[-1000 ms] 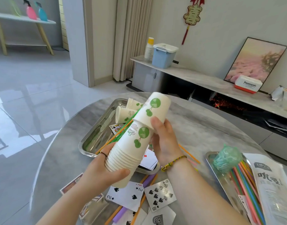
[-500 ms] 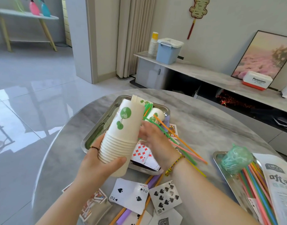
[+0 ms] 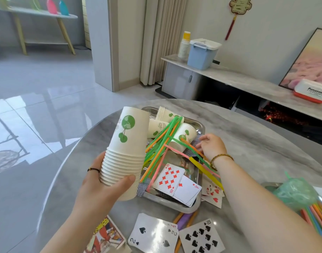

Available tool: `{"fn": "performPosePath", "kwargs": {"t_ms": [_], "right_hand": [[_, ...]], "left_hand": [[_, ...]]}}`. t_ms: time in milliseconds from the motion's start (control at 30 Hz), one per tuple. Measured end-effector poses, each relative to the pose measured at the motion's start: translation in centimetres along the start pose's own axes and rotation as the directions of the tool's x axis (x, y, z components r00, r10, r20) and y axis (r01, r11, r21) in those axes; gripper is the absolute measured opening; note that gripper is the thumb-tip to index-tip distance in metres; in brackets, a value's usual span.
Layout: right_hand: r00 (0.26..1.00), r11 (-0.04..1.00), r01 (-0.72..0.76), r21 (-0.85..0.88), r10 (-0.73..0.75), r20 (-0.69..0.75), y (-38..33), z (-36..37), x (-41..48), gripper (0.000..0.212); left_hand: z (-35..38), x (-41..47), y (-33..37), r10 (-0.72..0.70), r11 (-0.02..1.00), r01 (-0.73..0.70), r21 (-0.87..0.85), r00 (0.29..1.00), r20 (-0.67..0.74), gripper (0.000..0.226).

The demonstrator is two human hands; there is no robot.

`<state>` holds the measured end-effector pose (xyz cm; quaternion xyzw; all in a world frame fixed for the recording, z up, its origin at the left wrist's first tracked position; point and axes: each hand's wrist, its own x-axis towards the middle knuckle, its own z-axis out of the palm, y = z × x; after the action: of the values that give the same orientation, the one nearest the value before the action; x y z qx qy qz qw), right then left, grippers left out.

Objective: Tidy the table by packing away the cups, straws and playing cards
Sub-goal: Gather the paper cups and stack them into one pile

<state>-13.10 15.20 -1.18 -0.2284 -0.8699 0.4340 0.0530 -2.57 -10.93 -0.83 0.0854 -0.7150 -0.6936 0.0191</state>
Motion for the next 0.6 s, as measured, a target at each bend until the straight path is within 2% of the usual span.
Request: {"fn": "performPosePath", "kwargs": {"t_ms": [133, 200, 267, 333, 367, 433, 600], "right_hand": [[0.969, 0.982, 0.142, -0.123, -0.113, 0.219, -0.2, 0.1, -0.4, 0.023], [0.949, 0.938, 0.268, -0.219, -0.218, 0.229, -0.3, 0.4, -0.7, 0.02], [0.891, 0.802, 0.448, -0.396, -0.438, 0.121, -0.6, 0.9, -0.8, 0.023], [0.762, 0.552, 0.59, -0.59, -0.623, 0.178, -0.9, 1.4, -0.6, 0.031], [0.73, 0.447, 0.616, -0.649, -0.633, 0.257, -1.0, 1.7, -0.3, 0.036], [0.731, 0.336, 0.623, -0.706, -0.571, 0.374, -1.2, 2.1, 0.6, 0.042], [0.797, 0.294, 0.56, -0.775, -0.444, 0.408, -1.1, 3.0, 2.1, 0.06]], "left_hand": [[0.0, 0.0, 0.3, -0.003, 1.0, 0.003, 0.0, 1.0, -0.017, 0.048], [0.0, 0.0, 0.3, -0.009, 1.0, 0.009, 0.001, 1.0, -0.022, 0.048], [0.1, -0.1, 0.2, -0.02, 1.0, 0.02, -0.009, 1.0, -0.021, 0.048], [0.2, -0.1, 0.1, -0.023, 1.0, 0.023, -0.008, 1.0, -0.006, 0.049], [0.3, 0.0, -0.1, -0.024, 1.0, 0.024, 0.002, 1.0, 0.003, 0.05], [0.3, 0.1, -0.4, -0.031, 0.999, 0.031, 0.014, 1.0, 0.006, 0.051], [0.1, 0.5, -1.2, -0.048, 0.999, 0.048, 0.007, 0.999, -0.012, 0.059]]}}
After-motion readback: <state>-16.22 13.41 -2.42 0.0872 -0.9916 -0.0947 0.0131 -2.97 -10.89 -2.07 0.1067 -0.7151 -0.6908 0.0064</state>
